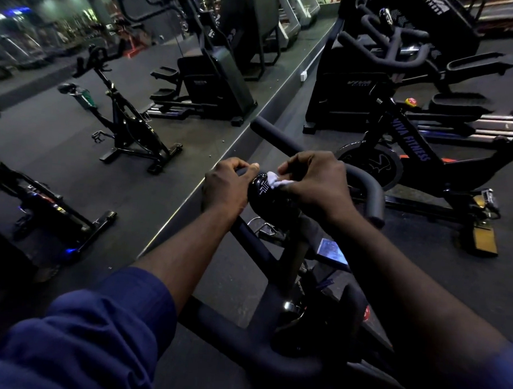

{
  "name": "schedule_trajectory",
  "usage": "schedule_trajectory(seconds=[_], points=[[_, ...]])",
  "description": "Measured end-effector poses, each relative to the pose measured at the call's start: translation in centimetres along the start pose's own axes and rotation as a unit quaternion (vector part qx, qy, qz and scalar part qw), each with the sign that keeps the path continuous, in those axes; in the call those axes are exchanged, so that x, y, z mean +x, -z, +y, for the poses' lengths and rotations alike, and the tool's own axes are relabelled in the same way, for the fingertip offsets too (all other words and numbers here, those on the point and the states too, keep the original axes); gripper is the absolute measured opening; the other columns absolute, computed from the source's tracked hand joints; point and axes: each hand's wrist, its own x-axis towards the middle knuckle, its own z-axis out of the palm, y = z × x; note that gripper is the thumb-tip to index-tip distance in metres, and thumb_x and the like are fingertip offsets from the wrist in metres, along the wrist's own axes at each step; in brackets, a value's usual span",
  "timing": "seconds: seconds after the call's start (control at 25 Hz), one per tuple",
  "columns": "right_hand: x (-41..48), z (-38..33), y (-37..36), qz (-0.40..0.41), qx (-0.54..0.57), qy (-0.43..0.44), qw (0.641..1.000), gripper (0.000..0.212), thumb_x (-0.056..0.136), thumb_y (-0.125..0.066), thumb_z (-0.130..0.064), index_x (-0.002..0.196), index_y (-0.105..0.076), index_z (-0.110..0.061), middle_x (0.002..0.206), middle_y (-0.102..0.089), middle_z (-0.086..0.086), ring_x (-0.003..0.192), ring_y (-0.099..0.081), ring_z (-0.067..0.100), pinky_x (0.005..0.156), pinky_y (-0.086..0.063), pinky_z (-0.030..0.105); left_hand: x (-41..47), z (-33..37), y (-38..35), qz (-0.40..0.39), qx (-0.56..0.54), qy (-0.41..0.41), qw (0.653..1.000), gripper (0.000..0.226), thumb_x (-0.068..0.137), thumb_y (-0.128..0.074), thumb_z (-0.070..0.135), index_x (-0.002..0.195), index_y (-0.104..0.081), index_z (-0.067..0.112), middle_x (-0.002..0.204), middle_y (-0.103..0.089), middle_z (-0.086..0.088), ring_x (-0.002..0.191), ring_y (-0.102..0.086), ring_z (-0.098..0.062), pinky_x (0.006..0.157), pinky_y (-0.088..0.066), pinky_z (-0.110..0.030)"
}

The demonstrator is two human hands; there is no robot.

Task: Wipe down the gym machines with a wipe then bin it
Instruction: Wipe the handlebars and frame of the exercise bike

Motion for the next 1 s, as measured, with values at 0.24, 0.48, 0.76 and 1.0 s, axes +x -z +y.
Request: schedule_trajectory(seconds=[0.24, 0.48, 0.76, 1.0], points=[[-2.1, -1.5, -1.0, -0.026, -0.042, 0.186, 0.981, 0.023, 0.077, -0.080, -0.026, 0.099, -0.085, -0.021, 0.092, -0.074, -0.011, 0.083, -0.069, 0.001, 0.081, -0.055, 0.017, 0.2, -0.3, 0.1, -0.020, -0.008, -0.002, 1.000, 0.037, 0.096, -0.063, 0.057, 0.101, -0.078, 0.024, 0.092, -0.077, -0.005, 0.087, -0.072, -0.026, 0.075, -0.058, -0.034], [-0.4, -0.3, -0.6, -0.033, -0.111, 0.106, 0.988, 0.043, 0.080, -0.057, -0.011, 0.116, -0.080, -0.019, 0.109, -0.076, -0.001, 0.098, -0.067, 0.006, 0.085, -0.045, 0.004, 0.2, 0.4, 0.0, -0.015, -0.090, 0.080, 0.993, 0.067, 0.088, -0.034, 0.078, 0.090, -0.079, 0.029, 0.087, -0.078, 0.000, 0.080, -0.076, -0.032, 0.079, -0.063, -0.052], [-7.6, 1.4, -3.3, 0.075, -0.018, 0.055, 0.996, 0.065, 0.087, -0.056, 0.017, 0.142, -0.062, -0.017, 0.141, -0.063, -0.005, 0.123, -0.053, -0.016, 0.102, -0.036, 0.000, 0.0, 0.9, 0.6, -0.027, -0.115, 0.089, 0.989, 0.089, 0.083, -0.021, 0.088, 0.099, -0.081, 0.023, 0.102, -0.078, -0.009, 0.093, -0.074, -0.035, 0.085, -0.062, -0.053], [-6.0, 0.7, -4.3, -0.066, -0.162, 0.281, 0.944, 0.060, 0.095, -0.055, 0.005, 0.153, -0.049, -0.010, 0.163, -0.040, 0.002, 0.156, -0.027, 0.018, 0.127, -0.018, 0.027, -0.2, 0.7, 1.1, -0.045, -0.189, 0.101, 0.976, 0.098, 0.078, -0.008, 0.097, 0.070, -0.077, 0.028, 0.100, -0.078, -0.010, 0.097, -0.074, -0.035, 0.097, -0.056, -0.055]])
